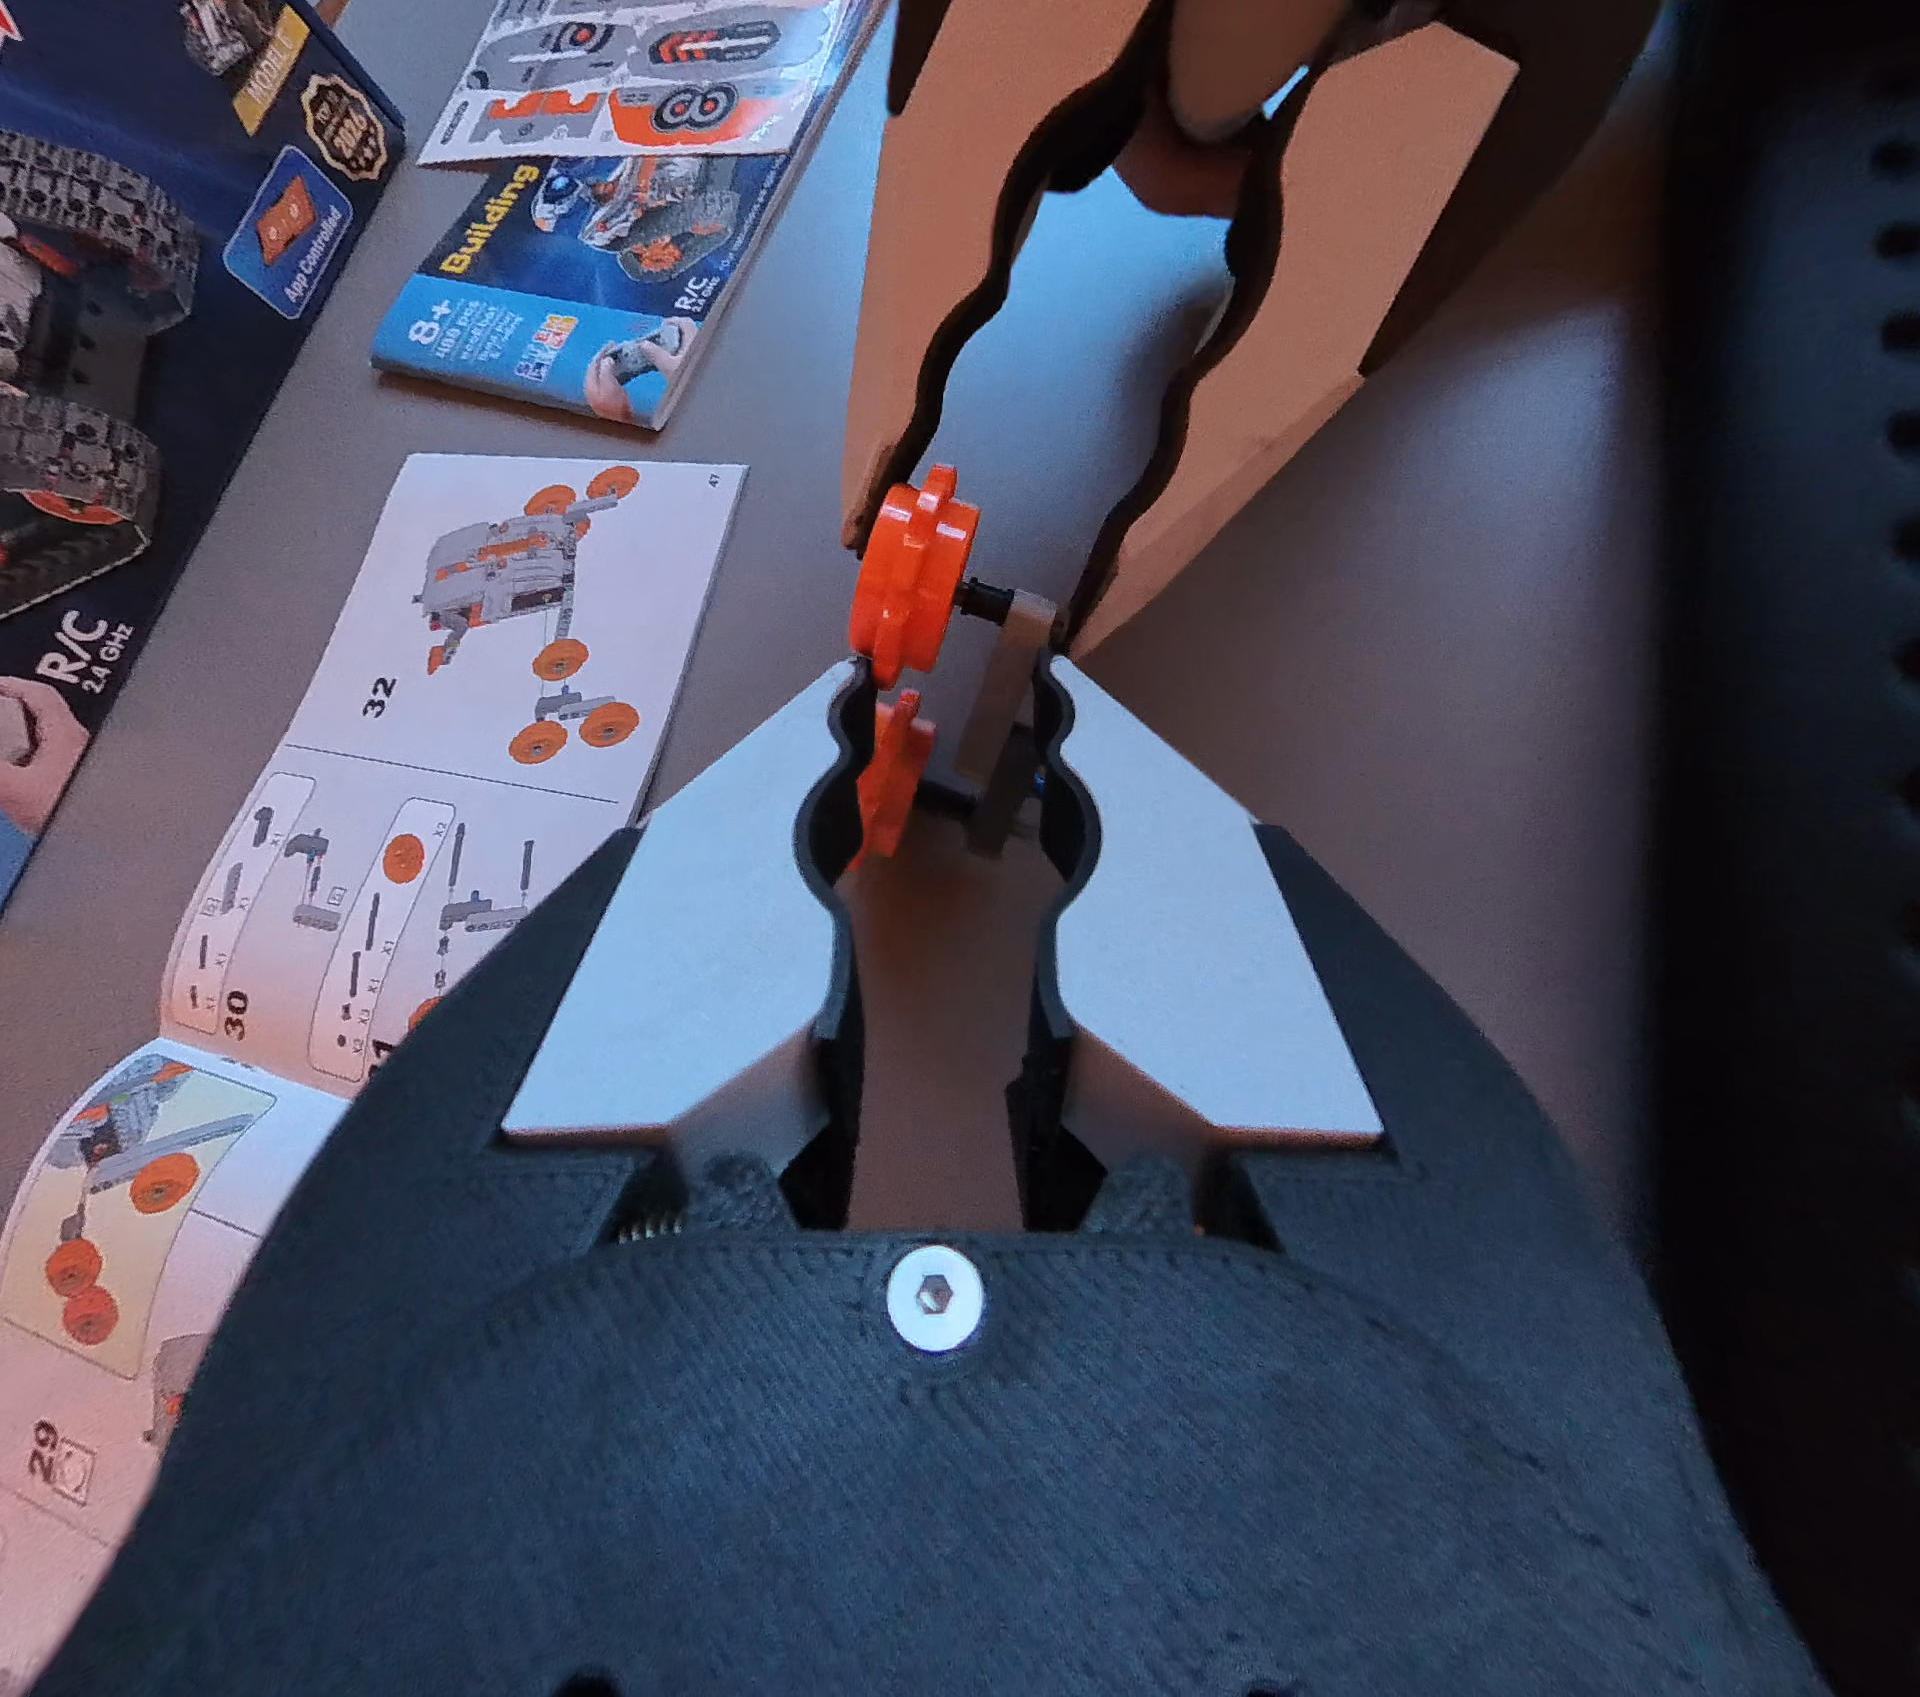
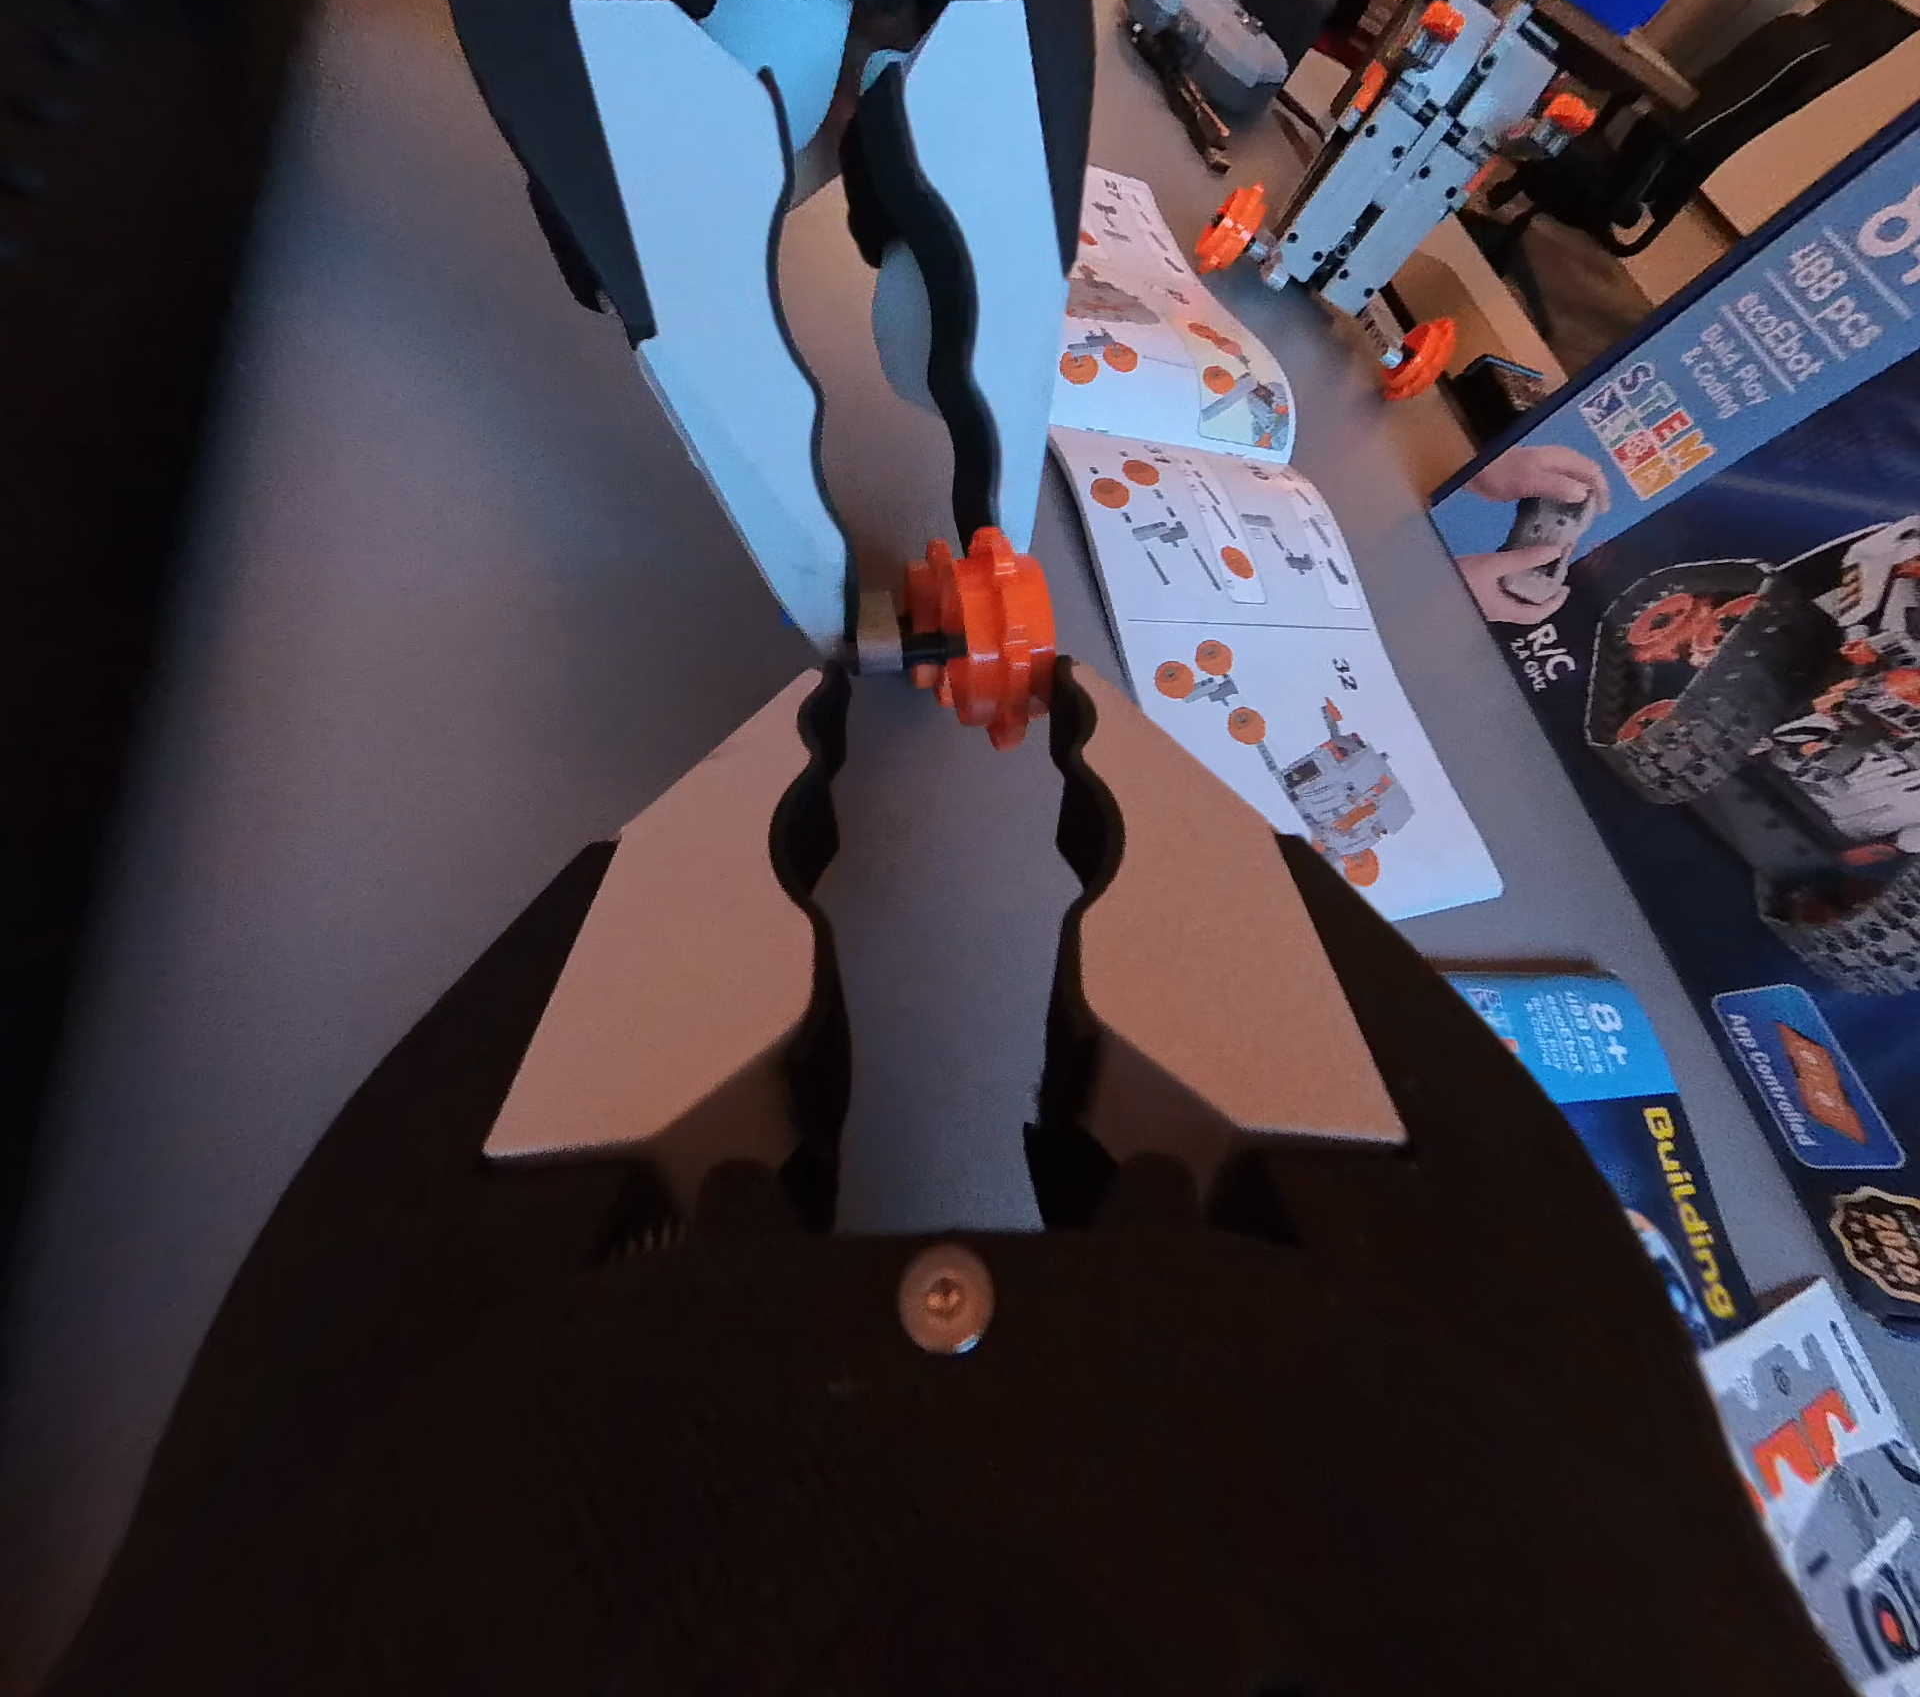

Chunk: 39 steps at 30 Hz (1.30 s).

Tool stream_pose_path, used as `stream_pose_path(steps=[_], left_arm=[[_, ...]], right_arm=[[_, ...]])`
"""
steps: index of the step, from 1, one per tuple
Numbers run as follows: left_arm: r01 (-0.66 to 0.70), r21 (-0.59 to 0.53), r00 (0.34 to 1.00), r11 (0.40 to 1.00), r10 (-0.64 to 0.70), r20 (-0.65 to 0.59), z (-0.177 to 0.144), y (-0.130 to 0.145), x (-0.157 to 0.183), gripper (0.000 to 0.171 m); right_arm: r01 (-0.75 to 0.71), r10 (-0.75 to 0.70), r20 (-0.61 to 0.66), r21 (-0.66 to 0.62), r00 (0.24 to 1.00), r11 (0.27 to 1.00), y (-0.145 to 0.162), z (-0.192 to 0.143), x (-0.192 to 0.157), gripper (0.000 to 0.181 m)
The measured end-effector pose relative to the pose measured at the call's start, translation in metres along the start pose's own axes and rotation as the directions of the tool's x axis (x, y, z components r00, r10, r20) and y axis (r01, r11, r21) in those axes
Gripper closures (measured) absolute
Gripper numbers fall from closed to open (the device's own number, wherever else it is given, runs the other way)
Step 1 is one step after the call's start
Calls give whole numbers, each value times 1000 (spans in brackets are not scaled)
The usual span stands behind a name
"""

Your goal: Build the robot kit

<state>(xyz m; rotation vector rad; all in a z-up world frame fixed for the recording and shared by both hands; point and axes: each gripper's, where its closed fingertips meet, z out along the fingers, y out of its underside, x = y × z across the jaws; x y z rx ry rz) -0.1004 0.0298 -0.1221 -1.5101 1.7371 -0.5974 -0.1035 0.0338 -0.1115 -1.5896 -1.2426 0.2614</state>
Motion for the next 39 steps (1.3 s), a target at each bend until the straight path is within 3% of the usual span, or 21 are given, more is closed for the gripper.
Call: stream_pose_path(steps=[6, 7, 8, 10, 11, 15, 17, 19, 22, 32, 39], left_arm=[[-41, 12, 999, 999, 40, 24, -1, -2, -1, 143], [-58, 25, 997, 998, 57, 44, -3, -3, -3, 136], [-65, 27, 997, 998, 64, 46, -3, -3, -3, 121], [-52, 41, 998, 998, 51, 20, -3, -4, 0, 126], [-67, 49, 998, 997, 68, -12, -3, -5, 7, 143], [-128, 48, 992, 991, 127, 30, 0, -5, 5, 142], [-140, 68, 990, 988, 138, 36, -1, -9, 6, 126], [-140, 84, 990, 987, 138, 22, -2, -12, 9, 122], [-187, 108, 982, 976, 183, 48, -5, -17, 10, 134], [-199, 130, 980, 971, 193, 55, -10, -23, 11, 136], [-161, 174, 987, 972, 153, 54, -16, -28, 7, 136]], right_arm=[[-12, 12, 13, -5, 1000, 1000, 0, -1, 0, 145], [-20, 20, 19, 0, 1000, 1000, 0, -2, 0, 146], [-15, 15, 4, 0, 1000, 1000, -1, -4, 4, 167], [1, -1, 10, 40, 1000, 999, -7, -7, 2, 168], [8, -8, 0, 39, 1000, 999, -7, -8, 3, 168], [-12, 12, 6, 23, 1000, 1000, -2, -7, 4, 167], [-30, 30, 16, 24, 999, 999, -2, -7, 5, 167], [-31, 31, 22, 27, 999, 999, -3, -8, 4, 167], [-29, 28, 37, 40, 999, 999, -5, -7, 1, 167], [-70, 66, 50, 95, 997, 993, -12, -13, 5, 168], [-144, 118, 144, 188, 983, 972, -22, -24, -1, 142]])
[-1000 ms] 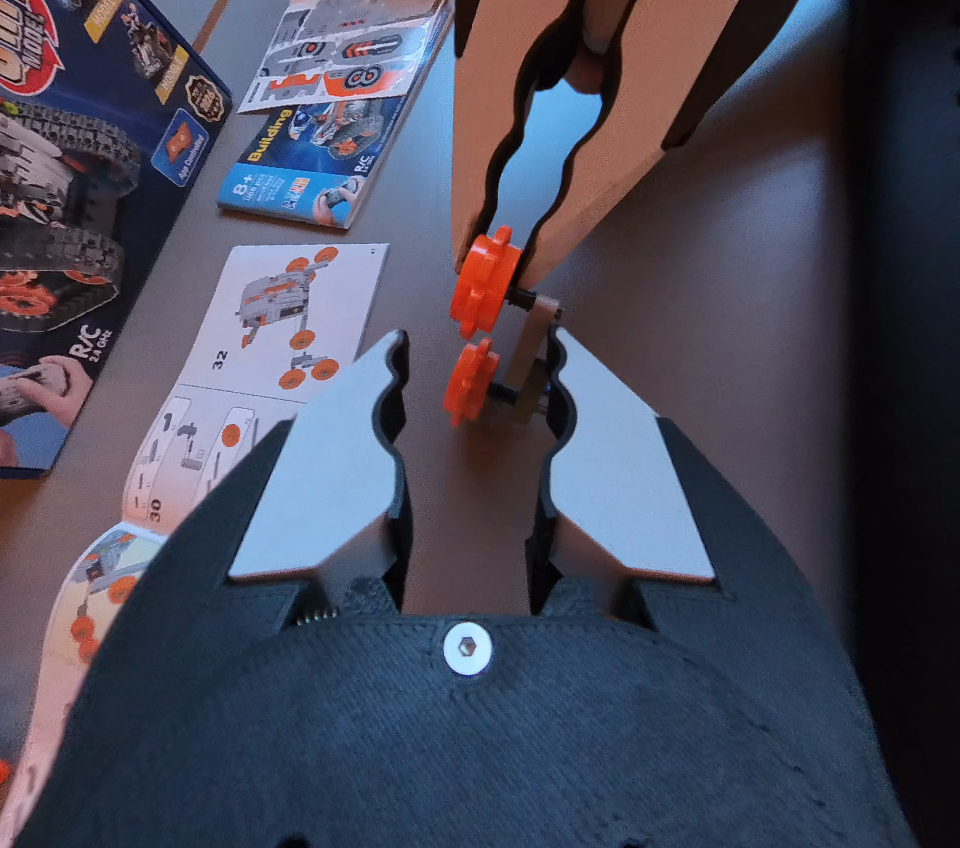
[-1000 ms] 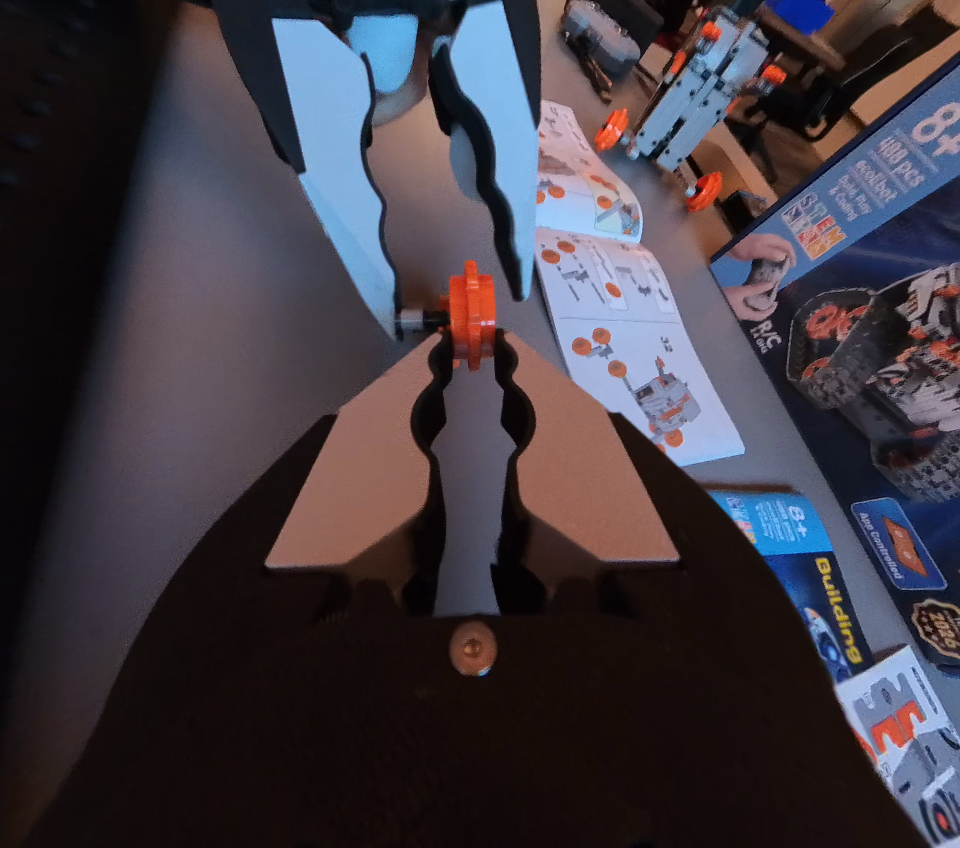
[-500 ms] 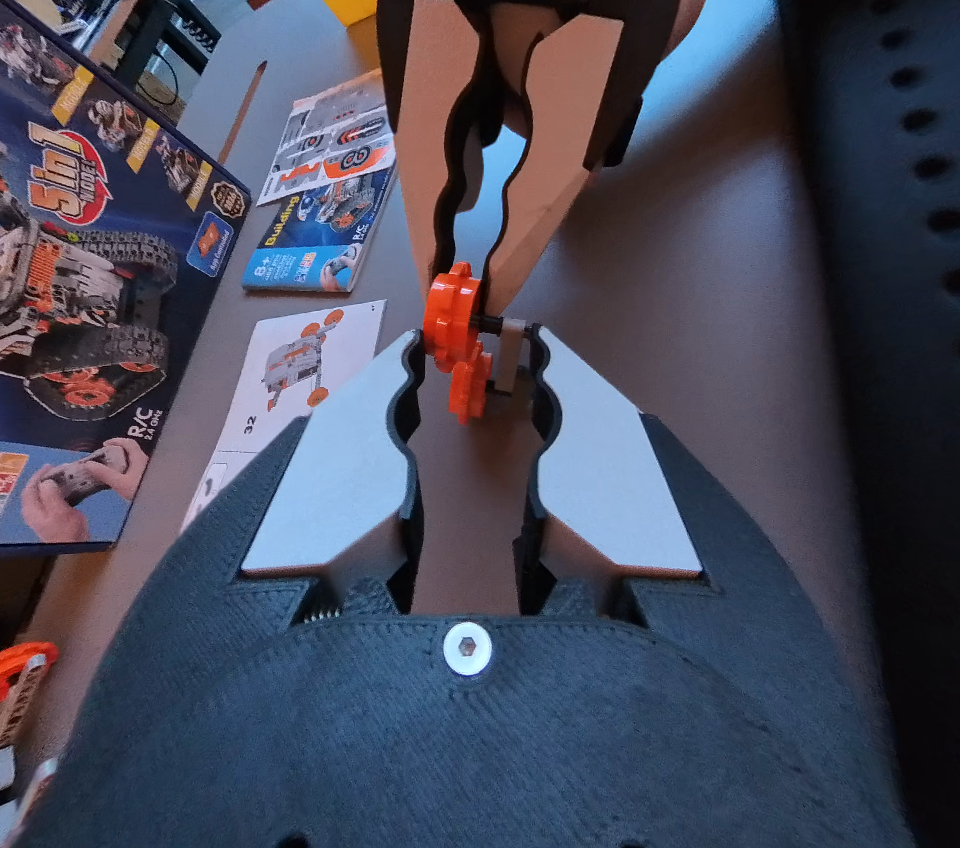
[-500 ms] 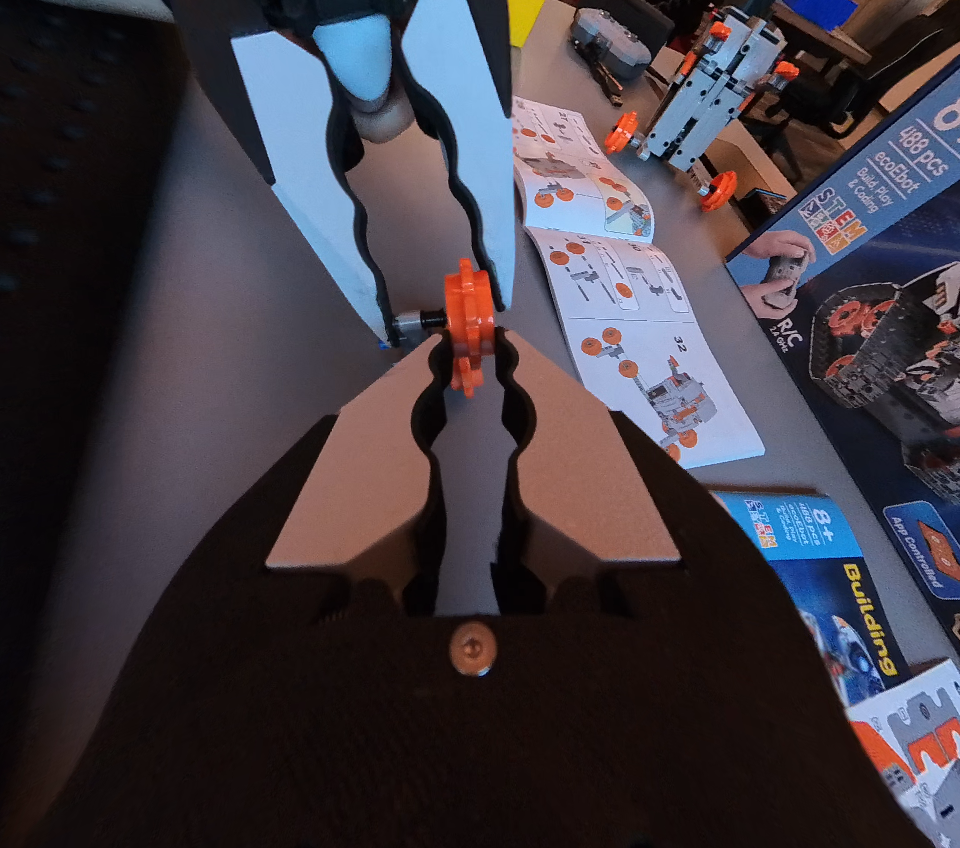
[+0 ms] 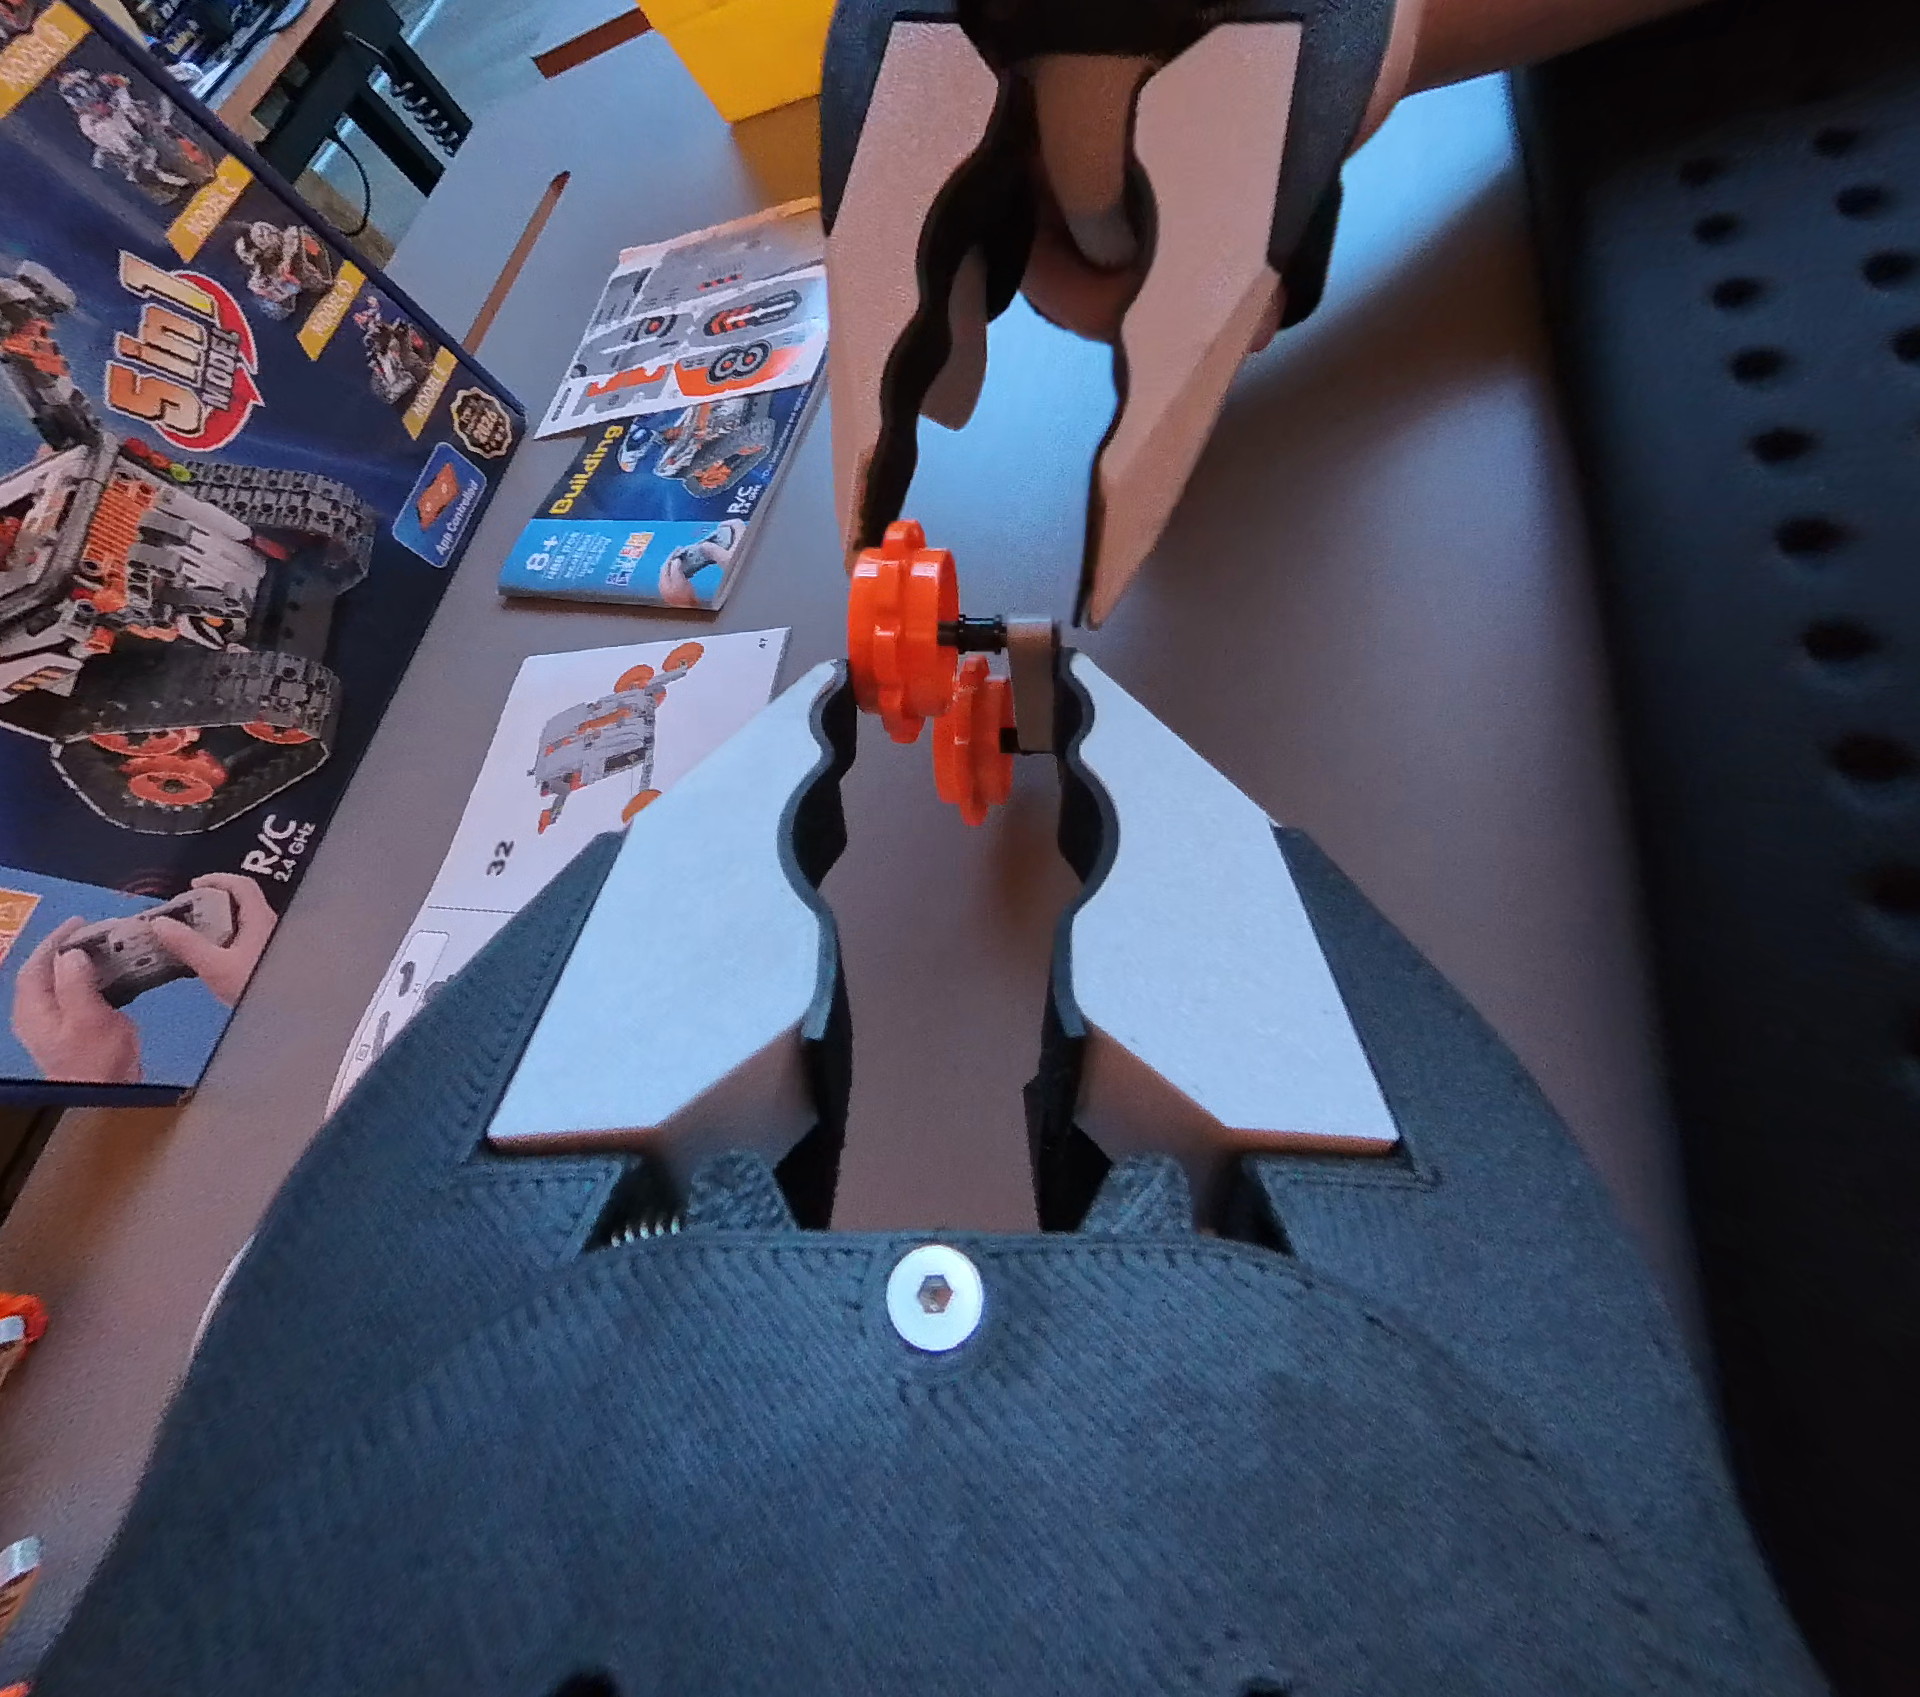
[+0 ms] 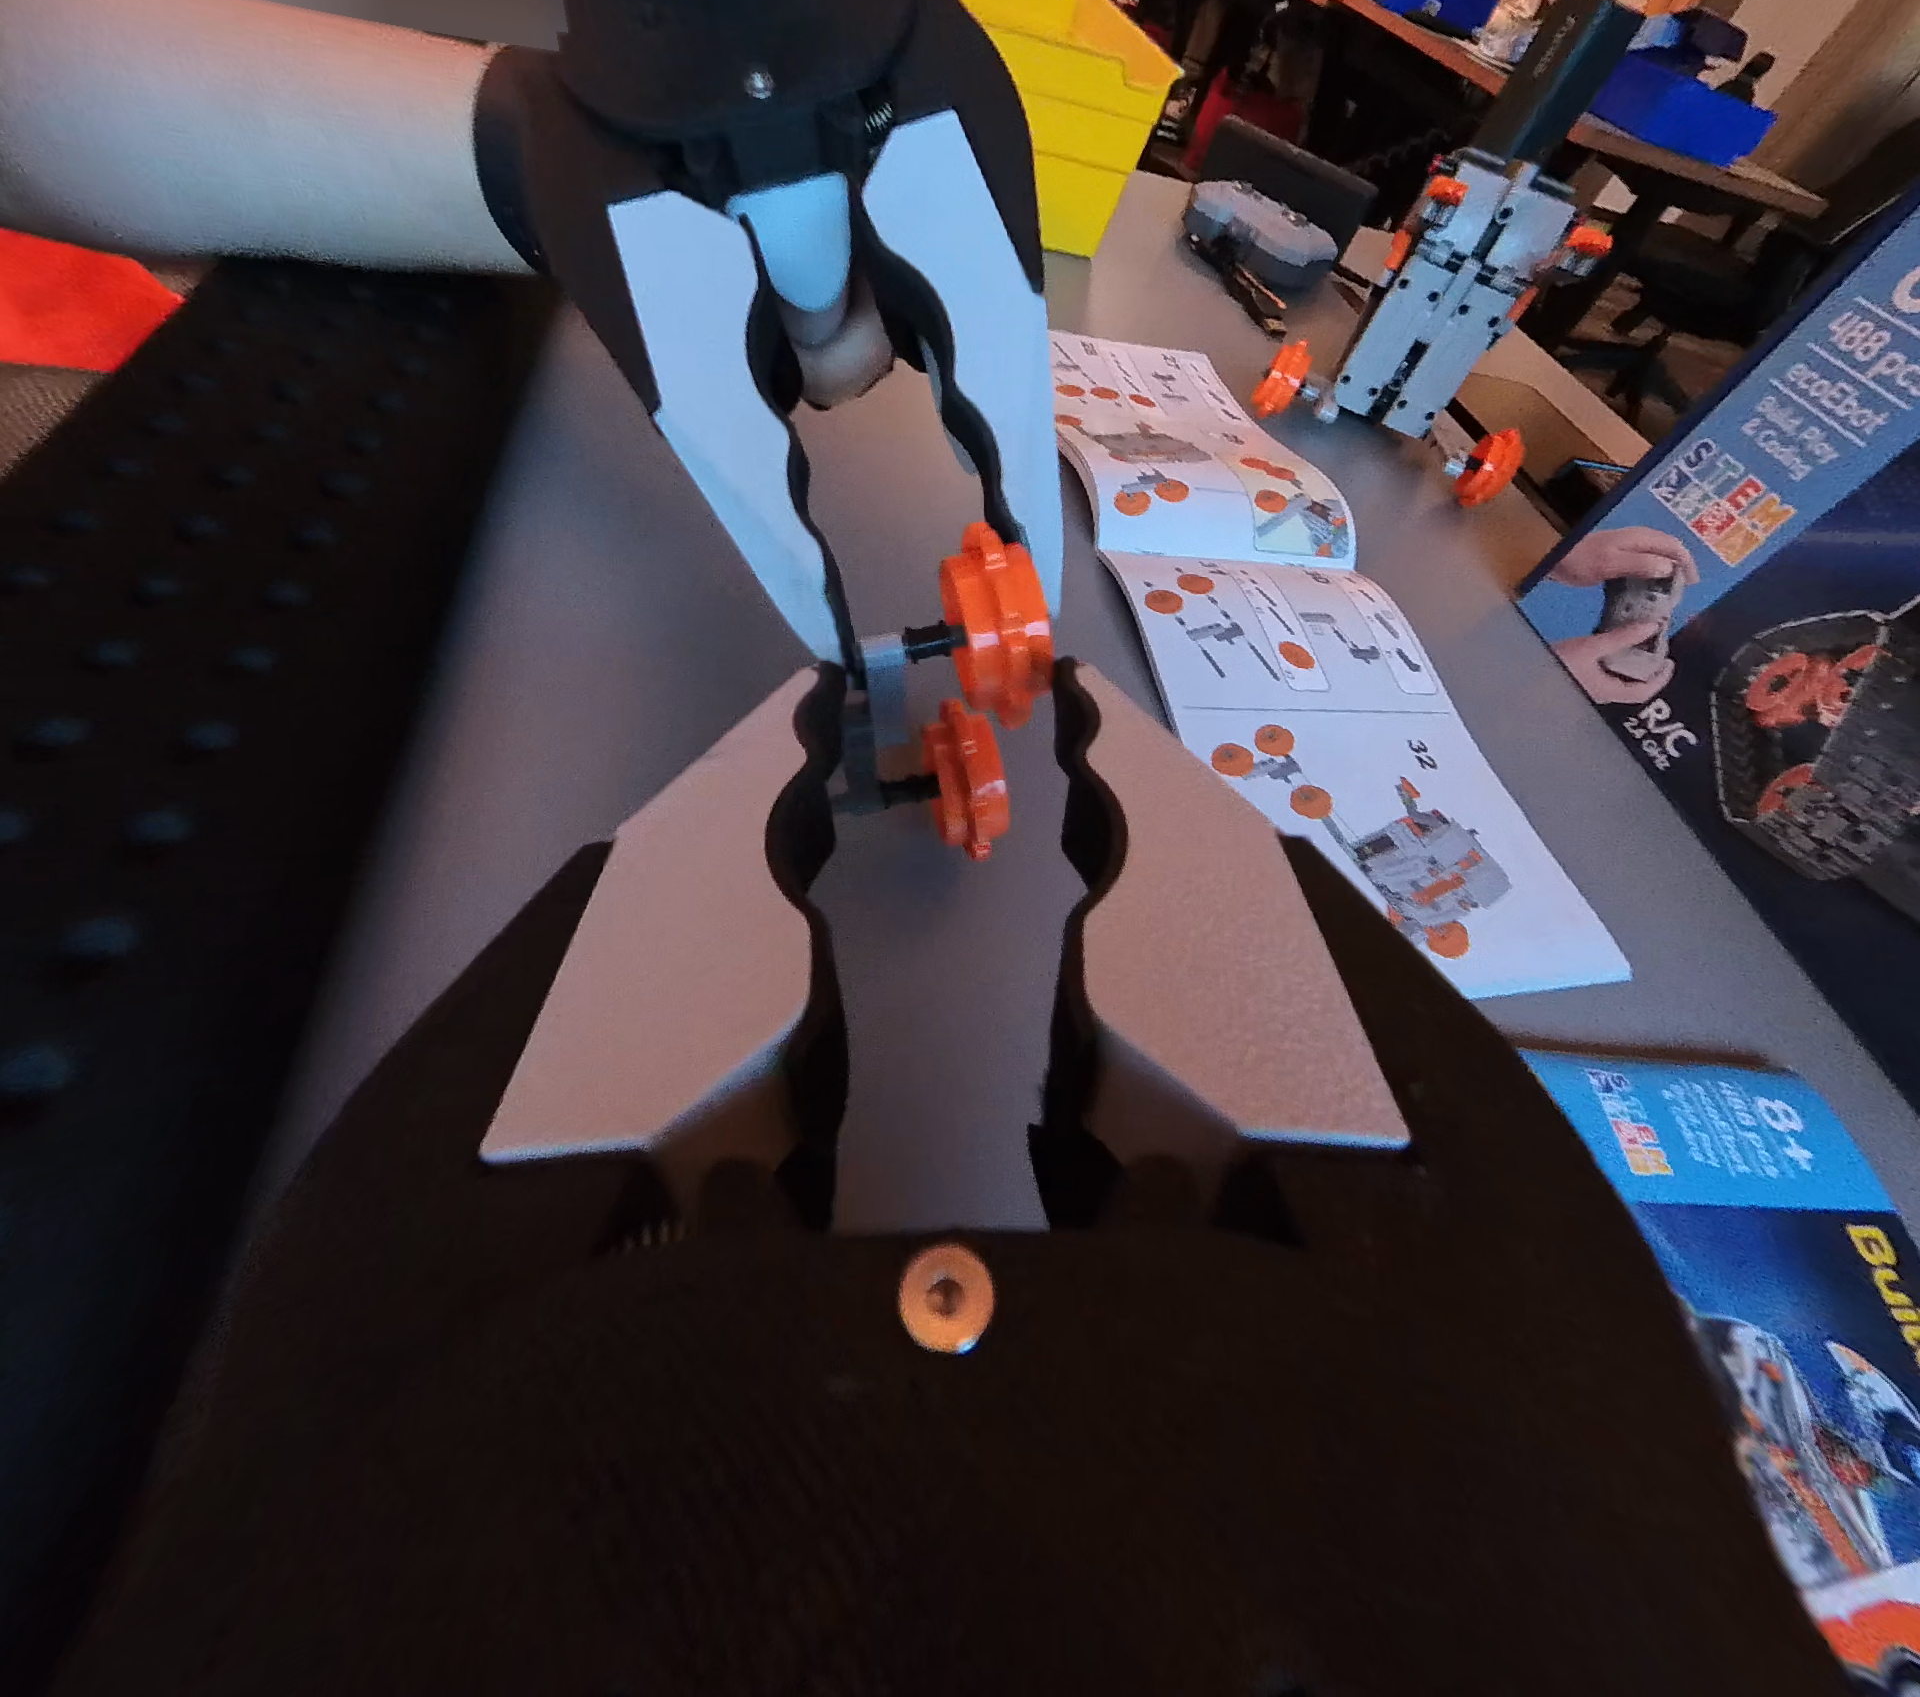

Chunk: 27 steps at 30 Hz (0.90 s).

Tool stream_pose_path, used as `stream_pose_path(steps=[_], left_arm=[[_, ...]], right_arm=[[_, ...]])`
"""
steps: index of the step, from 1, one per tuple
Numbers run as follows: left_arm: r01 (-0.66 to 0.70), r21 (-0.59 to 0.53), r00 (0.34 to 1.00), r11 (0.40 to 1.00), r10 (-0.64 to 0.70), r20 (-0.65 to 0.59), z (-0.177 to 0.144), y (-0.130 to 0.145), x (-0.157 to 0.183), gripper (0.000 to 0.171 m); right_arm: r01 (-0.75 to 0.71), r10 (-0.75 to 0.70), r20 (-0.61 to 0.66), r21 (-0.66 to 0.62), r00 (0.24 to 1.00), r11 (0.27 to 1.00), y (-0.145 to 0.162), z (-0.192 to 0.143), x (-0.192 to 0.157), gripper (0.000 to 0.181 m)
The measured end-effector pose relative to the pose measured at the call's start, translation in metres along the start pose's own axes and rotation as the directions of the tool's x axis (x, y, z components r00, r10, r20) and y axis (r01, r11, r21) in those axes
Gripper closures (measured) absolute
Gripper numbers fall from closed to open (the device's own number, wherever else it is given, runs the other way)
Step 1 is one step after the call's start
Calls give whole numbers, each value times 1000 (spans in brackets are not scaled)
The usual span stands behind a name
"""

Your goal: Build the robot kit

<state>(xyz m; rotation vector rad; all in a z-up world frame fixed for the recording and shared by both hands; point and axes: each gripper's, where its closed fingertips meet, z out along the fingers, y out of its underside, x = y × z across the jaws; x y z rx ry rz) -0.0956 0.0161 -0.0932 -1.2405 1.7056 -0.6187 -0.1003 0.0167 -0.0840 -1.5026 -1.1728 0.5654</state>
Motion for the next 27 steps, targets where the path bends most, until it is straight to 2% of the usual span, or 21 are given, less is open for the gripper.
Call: stream_pose_path(steps=[5, 10, 16, 22, 25, 27], left_arm=[[7, 5, 1000, 1000, -7, -5, -1, 1, -1, 136], [55, 4, 998, 998, -55, -21, 1, 2, -1, 136], [20, -8, 1000, 1000, -20, -8, 1, 2, -1, 137], [17, -15, 1000, 1000, -17, -2, 2, 3, 0, 136], [60, -57, 998, 997, -61, -21, 4, 10, 1, 135], [40, -84, 999, 996, -42, -15, 5, 13, 2, 137]], right_arm=[[73, -76, -54, -49, 996, 996, 1, 4, 2, 145], [38, -41, -46, -44, 998, 998, 3, 3, 3, 145], [-8, 6, -43, -58, 999, 998, 3, 5, 3, 145], [98, -106, -85, -93, 991, 991, 2, 4, 2, 145], [157, -171, -102, -136, 980, 978, 7, 7, 1, 145], [169, -186, -114, -146, 976, 975, 9, 9, 1, 145]])
